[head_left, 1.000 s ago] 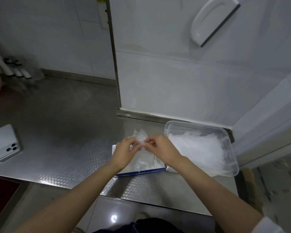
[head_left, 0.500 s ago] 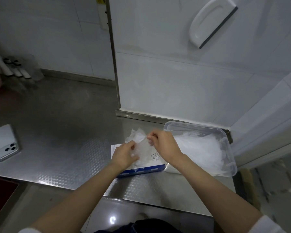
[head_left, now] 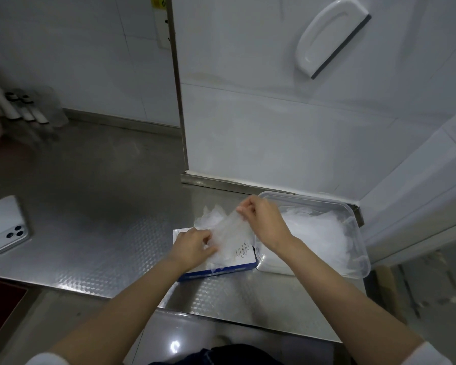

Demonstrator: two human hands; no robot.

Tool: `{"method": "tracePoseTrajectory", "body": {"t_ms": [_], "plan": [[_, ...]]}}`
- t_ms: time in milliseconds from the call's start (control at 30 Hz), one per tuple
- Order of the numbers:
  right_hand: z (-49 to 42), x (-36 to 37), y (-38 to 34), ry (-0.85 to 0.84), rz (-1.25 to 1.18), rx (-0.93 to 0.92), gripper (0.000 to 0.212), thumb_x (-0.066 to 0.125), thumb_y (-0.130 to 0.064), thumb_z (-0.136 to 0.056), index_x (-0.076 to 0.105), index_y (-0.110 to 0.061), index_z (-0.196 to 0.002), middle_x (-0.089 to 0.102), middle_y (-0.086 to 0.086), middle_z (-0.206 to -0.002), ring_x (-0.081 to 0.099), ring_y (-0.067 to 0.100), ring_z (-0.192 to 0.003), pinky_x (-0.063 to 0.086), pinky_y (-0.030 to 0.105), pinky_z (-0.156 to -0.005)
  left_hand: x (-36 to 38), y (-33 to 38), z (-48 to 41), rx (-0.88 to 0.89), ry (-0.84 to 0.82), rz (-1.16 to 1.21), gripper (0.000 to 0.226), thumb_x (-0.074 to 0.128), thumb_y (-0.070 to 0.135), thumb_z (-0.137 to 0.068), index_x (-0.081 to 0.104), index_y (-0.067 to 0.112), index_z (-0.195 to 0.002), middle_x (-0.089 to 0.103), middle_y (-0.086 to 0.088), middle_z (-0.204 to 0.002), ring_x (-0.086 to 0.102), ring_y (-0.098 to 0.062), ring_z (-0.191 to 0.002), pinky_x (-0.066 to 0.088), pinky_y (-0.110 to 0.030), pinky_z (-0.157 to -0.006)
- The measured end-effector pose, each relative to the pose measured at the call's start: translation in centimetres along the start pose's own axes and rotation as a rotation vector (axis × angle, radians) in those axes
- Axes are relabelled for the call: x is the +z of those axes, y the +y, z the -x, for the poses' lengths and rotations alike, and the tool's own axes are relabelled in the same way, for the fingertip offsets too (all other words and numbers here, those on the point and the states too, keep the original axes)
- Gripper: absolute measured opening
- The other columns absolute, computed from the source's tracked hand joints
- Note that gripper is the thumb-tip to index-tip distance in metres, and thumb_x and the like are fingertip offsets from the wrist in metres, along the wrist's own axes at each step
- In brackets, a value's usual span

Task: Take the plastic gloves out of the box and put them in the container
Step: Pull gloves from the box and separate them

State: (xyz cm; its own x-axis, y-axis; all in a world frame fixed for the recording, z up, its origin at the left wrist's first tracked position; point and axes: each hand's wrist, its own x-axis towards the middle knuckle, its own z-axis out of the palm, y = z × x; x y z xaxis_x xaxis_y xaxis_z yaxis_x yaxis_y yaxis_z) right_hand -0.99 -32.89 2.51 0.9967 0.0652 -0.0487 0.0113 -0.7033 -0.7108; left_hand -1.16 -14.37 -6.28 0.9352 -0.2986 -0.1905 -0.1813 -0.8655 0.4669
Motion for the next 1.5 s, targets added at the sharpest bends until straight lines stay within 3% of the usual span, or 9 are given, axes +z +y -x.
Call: {"method": "tracePoseTrajectory", "body": {"t_ms": [167,300,467,633,767,867,1000,1233,1500], "plan": [[0.5,-0.1,1.4,-0.112,0.060,0.018,0.012,0.067,-0.020,-0.086,0.069,-0.009,-0.091,0.069,0.000,-0.086,0.063,0.012,-0.080,0.051,0.028,-0.077,-0.1,-0.3,0.5,0.061,0.072,-0.038,0.023,0.059,0.034,-0.088,0.056,0.021,-0.107,0.057,0.007,-0.113,0.046,-0.014,-0.112,0.028,-0.029,-0.098],[0.8,0.1,1.1,-0.114,-0.011,-0.006,0.010,0.068,-0.016,-0.086,0.072,-0.007,-0.089,0.068,-0.002,-0.082,0.061,0.007,-0.074,0.047,0.015,-0.071,-0.3,-0.6,0.8,0.060,0.033,-0.150,0.057,0.062,0.043,-0.084,0.043,0.027,-0.135,0.039,0.013,-0.142,0.027,-0.010,-0.136,0.009,-0.032,-0.112],[0.3,-0.5,0.4,-0.065,-0.028,-0.033,0.005,0.069,-0.015,-0.085,0.071,-0.013,-0.081,0.063,-0.008,-0.065,0.059,-0.001,-0.060,0.047,0.009,-0.062,-0.7,-0.5,0.5,0.039,-0.058,-0.147,0.058,0.054,0.053,-0.088,0.039,0.030,-0.139,0.037,0.013,-0.147,0.031,-0.010,-0.135,0.015,-0.033,-0.110],[-0.4,-2.0,1.0,-0.239,0.017,0.041,0.012,0.078,-0.003,-0.073,0.070,0.002,-0.080,0.062,-0.009,-0.059,0.056,-0.002,-0.051,0.054,0.024,-0.066,-0.8,-0.8,0.4,0.057,-0.071,-0.188,0.045,0.044,0.046,-0.095,0.042,0.030,-0.137,0.039,0.014,-0.145,0.032,-0.009,-0.134,0.022,-0.033,-0.108],[-0.6,-2.7,0.7,-0.407,0.056,0.113,0.031,0.080,-0.025,-0.074,0.065,-0.009,-0.097,0.053,-0.014,-0.074,0.051,-0.001,-0.071,0.040,0.003,-0.065,-0.3,-0.6,0.3,0.025,-0.069,-0.242,0.046,0.051,0.042,-0.092,0.043,0.031,-0.136,0.040,0.015,-0.142,0.033,-0.010,-0.132,0.024,-0.034,-0.108],[-0.4,-1.7,0.7,-0.285,0.036,0.076,0.024,0.070,-0.038,-0.082,0.069,-0.016,-0.092,0.062,-0.012,-0.084,0.056,-0.001,-0.077,0.041,0.004,-0.062,-0.2,-0.4,0.2,0.020,-0.061,-0.248,0.046,0.054,0.042,-0.089,0.044,0.032,-0.134,0.042,0.015,-0.139,0.035,-0.011,-0.130,0.026,-0.034,-0.105],[-0.3,-0.5,0.4,-0.139,0.030,0.013,0.014,0.064,-0.015,-0.088,0.072,-0.005,-0.081,0.072,0.004,-0.080,0.066,0.013,-0.074,0.053,0.025,-0.075,-0.5,-0.1,0.3,0.018,-0.065,-0.238,0.046,0.056,0.041,-0.088,0.045,0.032,-0.132,0.042,0.015,-0.138,0.035,-0.011,-0.129,0.027,-0.033,-0.104],[-0.5,-2.8,-0.7,0.084,-0.039,-0.048,0.029,0.054,-0.002,-0.090,0.057,-0.018,-0.065,0.058,-0.004,-0.062,0.053,0.004,-0.058,0.045,0.018,-0.063,-1.0,0.0,0.4,-0.001,-0.102,-0.215,0.048,0.060,0.042,-0.085,0.045,0.031,-0.130,0.042,0.014,-0.138,0.035,-0.012,-0.128,0.027,-0.034,-0.104],[-1.8,-8.2,-2.3,0.387,-0.155,-0.129,0.018,0.053,0.000,-0.089,0.058,-0.010,-0.075,0.055,-0.004,-0.065,0.052,0.011,-0.060,0.044,0.020,-0.061,-1.3,0.7,0.4,-0.001,-0.154,-0.233,0.046,0.060,0.035,-0.086,0.045,0.026,-0.128,0.042,0.010,-0.137,0.035,-0.014,-0.128,0.030,-0.035,-0.102]]}}
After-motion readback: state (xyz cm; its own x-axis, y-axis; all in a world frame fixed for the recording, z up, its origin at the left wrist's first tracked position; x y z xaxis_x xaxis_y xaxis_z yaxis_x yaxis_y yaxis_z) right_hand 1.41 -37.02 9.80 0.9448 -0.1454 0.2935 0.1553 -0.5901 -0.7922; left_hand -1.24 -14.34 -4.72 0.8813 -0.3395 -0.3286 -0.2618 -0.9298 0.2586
